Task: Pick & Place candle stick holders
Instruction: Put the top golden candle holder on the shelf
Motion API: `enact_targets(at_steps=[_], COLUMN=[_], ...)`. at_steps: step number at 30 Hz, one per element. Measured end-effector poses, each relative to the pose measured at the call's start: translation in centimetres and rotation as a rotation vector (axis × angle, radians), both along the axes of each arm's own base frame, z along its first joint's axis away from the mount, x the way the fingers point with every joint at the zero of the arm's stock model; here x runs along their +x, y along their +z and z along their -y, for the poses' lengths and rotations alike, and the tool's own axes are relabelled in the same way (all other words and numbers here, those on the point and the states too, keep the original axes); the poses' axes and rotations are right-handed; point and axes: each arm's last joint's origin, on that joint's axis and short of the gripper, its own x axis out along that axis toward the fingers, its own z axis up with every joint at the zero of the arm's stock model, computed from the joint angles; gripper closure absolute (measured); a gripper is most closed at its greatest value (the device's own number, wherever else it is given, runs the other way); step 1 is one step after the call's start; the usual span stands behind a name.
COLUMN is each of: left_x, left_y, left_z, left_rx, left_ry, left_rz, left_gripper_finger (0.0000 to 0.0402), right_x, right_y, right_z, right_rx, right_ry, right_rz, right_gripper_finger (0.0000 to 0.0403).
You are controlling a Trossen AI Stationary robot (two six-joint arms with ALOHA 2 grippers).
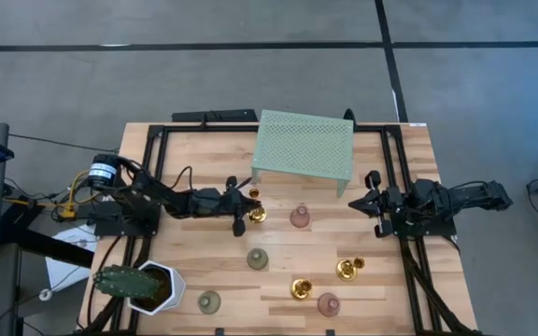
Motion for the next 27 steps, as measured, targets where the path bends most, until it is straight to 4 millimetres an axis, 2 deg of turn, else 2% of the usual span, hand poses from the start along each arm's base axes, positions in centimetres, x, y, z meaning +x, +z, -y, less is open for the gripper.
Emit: enact_targets(at_steps=[3, 8, 13, 16, 22, 27], left_x=[0.0, 0.2, -0.1, -0.5, -1.2, -0.9], left_y=[0.8, 3.6, 7.9, 9.8, 13.3, 15.5], left_z=[0.1, 0.1, -0.1, -0.4, -2.7, -4.7], left_rx=[0.000, 0.008, 0.027, 0.069, 0.088, 0.134], left_ry=[-0.019, -0.023, -0.017, -0.009, 0.086, 0.164], left_rz=[-0.027, -0.097, 0.036, 0.057, 0.088, 0.102], left_gripper_finger=[0.0377, 0.0386, 0.0377, 0.0384, 0.0380, 0.0383], right_x=[0.0, 0.0, 0.0, 0.0, 0.0, 0.0], right_y=[0.0, 0.0, 0.0, 0.0, 0.0, 0.1], right_z=[0.0, 0.0, 0.0, 0.0, 0.0, 0.0], right_rx=[0.000, 0.000, 0.000, 0.000, 0.000, 0.002], right_ry=[0.000, 0.000, -0.002, -0.004, -0.004, -0.004], right_rz=[0.000, 0.000, 0.001, 0.001, 0.001, 0.004], right_gripper_finger=[0.0403, 0.0403, 0.0403, 0.0403, 0.0403, 0.0403])
